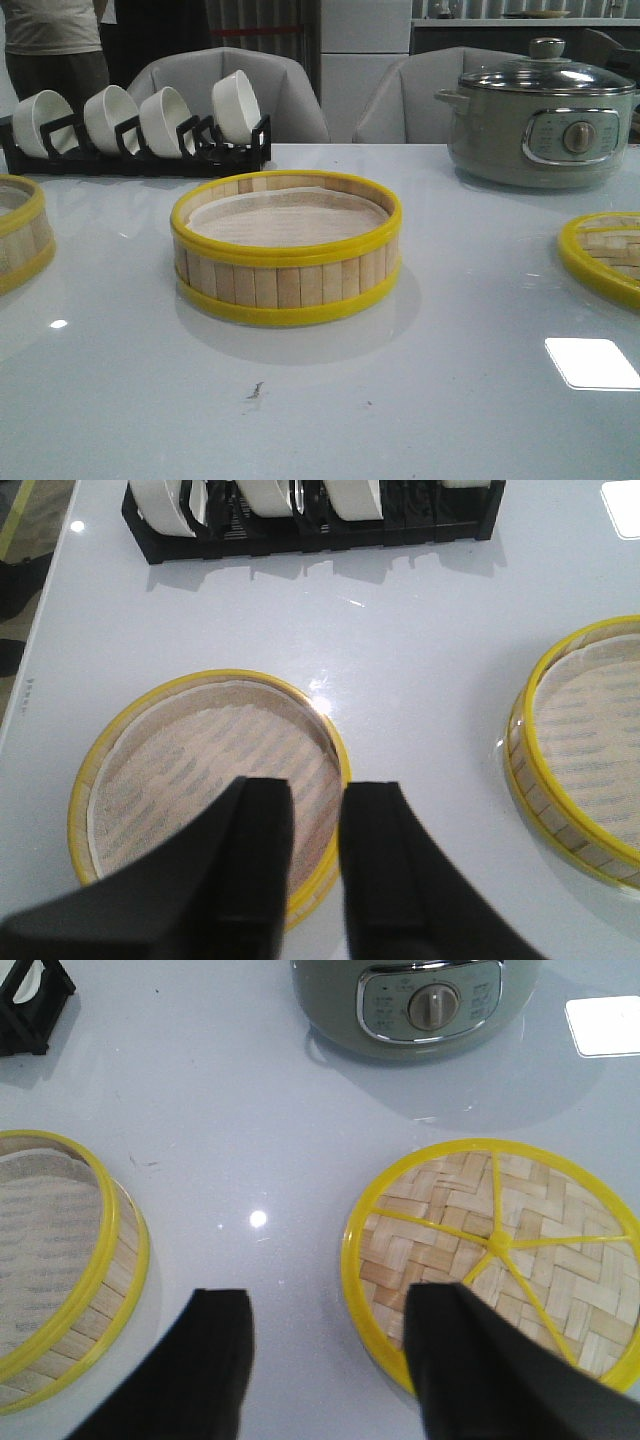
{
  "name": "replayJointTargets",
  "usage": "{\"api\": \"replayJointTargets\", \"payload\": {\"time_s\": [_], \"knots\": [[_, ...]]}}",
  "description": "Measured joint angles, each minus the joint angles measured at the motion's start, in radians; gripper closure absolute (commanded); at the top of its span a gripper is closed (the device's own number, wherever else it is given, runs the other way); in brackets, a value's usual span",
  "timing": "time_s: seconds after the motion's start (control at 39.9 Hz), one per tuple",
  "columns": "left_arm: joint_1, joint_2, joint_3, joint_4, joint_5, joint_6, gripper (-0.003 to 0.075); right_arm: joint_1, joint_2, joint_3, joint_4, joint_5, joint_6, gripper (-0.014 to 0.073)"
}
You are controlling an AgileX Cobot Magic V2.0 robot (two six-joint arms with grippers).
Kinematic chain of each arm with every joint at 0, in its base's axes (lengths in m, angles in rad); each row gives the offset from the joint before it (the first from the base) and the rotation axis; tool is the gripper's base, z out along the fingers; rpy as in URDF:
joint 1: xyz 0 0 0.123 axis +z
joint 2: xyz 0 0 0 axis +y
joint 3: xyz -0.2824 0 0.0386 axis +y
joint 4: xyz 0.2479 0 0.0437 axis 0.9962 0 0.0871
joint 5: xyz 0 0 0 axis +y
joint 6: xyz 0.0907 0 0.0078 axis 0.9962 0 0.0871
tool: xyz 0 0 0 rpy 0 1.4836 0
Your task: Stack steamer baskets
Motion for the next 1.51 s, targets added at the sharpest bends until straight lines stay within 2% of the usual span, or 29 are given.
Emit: {"api": "replayJointTargets", "payload": {"time_s": [0.05, 0.1, 0.73, 1.05, 1.51], "knots": [[0.000, 0.012, 0.000, 0.000, -0.002, 0.000, 0.0178, 0.000, 0.000, 0.000, 0.000, 0.000, 0.000, 0.0063], [0.000, 0.030, 0.000, -0.001, -0.002, 0.000, 0.0150, 0.000, 0.000, 0.000, 0.000, -0.006, 0.000, 0.0077], [0.000, 0.467, -0.044, -0.009, -0.157, 0.000, 0.0151, 0.000, 0.000, 0.000, 0.000, -0.005, 0.002, 0.0090], [0.000, 0.644, -0.175, -0.012, -0.129, 0.000, 0.0153, 0.000, 0.000, 0.000, 0.000, 0.010, 0.002, 0.0090], [0.000, 0.749, -0.190, -0.039, -0.094, 0.000, 0.0153, 0.000, 0.000, 0.000, 0.000, 0.011, 0.002, 0.0090]]}}
